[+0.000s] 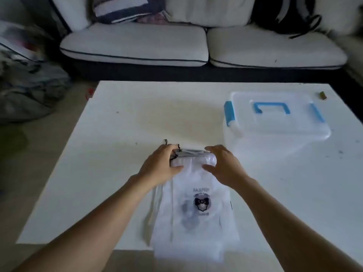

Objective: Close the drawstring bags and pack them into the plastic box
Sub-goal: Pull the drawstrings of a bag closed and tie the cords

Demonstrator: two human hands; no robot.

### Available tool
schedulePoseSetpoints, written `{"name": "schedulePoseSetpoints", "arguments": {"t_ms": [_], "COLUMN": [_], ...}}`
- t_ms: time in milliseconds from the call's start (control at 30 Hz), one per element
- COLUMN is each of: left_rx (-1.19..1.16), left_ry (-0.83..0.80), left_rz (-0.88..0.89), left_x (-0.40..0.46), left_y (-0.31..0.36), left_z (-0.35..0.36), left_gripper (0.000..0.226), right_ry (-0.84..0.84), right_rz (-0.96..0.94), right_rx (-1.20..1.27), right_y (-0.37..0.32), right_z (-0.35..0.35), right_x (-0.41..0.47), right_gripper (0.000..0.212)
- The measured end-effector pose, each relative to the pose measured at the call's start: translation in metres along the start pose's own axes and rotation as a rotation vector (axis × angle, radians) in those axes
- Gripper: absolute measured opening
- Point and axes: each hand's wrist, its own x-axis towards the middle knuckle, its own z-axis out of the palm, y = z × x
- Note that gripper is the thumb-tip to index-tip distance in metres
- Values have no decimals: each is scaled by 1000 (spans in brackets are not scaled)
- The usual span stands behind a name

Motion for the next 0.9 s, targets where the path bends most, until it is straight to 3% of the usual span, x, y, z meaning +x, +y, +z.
{"name": "schedulePoseSetpoints", "arguments": {"t_ms": [100, 233, 300, 433, 533, 733, 833, 900], "left_rx": [70, 10, 26, 31, -166, -428, -414, -366], "left_ry": [-2, 267, 320, 370, 289, 367, 468, 556], "left_rz": [8, 58, 103, 217, 204, 214, 174, 114], "left_x": [3, 3, 0, -7, -22, -44, -55, -59], "left_y": [-16, -15, -8, 12, 33, 50, 47, 38], "left_z": [37, 45, 33, -7, -40, -71, -67, -63], "left_gripper": [63, 20, 9, 10, 13, 15, 19, 17], "right_ry": [99, 277, 357, 492, 481, 544, 560, 579], "right_rz": [10, -14, -58, -186, -193, -124, -37, 5], "right_rx": [-64, -44, -65, -168, 117, 580, 766, 714], "right_y": [21, 30, 24, 3, -19, -39, -36, -30], "right_z": [23, 23, 11, -19, -48, -70, -64, -59], "right_x": [10, 7, -6, -28, -43, -61, -67, -66], "right_gripper": [46, 15, 10, 9, 5, 5, 2, 3]}}
